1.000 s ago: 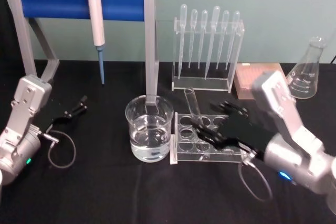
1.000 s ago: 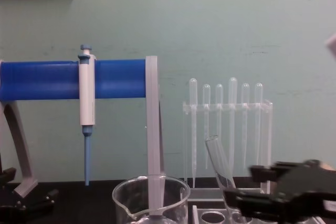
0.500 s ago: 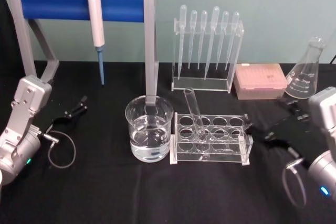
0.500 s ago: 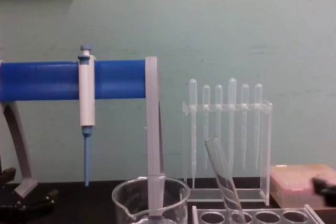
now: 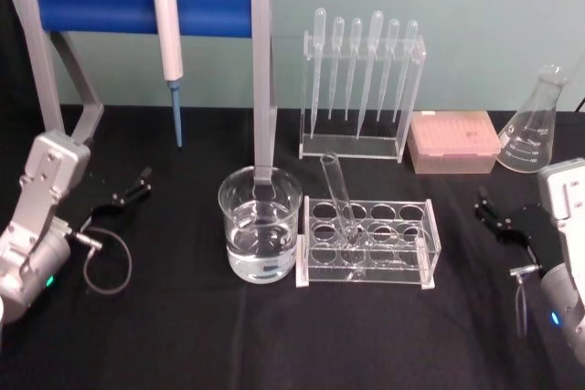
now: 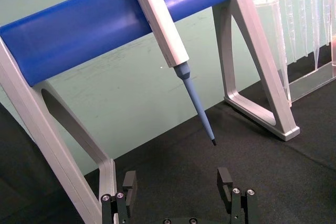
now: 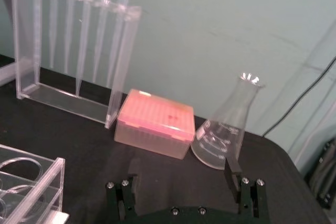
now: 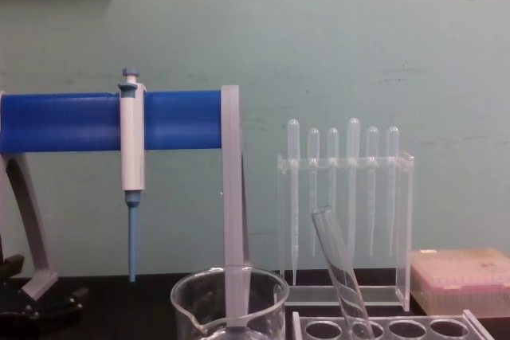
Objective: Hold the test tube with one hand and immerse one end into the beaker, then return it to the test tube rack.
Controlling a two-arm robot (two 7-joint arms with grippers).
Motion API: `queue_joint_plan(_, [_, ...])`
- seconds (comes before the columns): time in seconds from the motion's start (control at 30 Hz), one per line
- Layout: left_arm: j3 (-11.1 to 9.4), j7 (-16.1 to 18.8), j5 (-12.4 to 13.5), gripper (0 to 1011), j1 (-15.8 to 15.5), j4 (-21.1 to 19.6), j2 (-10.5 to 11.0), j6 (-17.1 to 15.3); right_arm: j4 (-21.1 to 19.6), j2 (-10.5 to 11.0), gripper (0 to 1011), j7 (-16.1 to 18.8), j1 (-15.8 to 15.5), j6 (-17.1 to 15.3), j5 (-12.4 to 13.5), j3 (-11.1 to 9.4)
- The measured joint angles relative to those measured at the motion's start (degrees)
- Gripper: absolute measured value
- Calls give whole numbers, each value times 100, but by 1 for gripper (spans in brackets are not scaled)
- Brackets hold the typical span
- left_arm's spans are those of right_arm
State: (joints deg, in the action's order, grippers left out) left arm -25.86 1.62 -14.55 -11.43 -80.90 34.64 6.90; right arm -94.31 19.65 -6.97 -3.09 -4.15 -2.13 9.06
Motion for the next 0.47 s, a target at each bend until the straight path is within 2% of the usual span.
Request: queue_joint_plan(0.47, [1, 0, 0, 1000, 0, 0, 0, 0, -80, 44, 1003, 10, -26, 0, 26, -11])
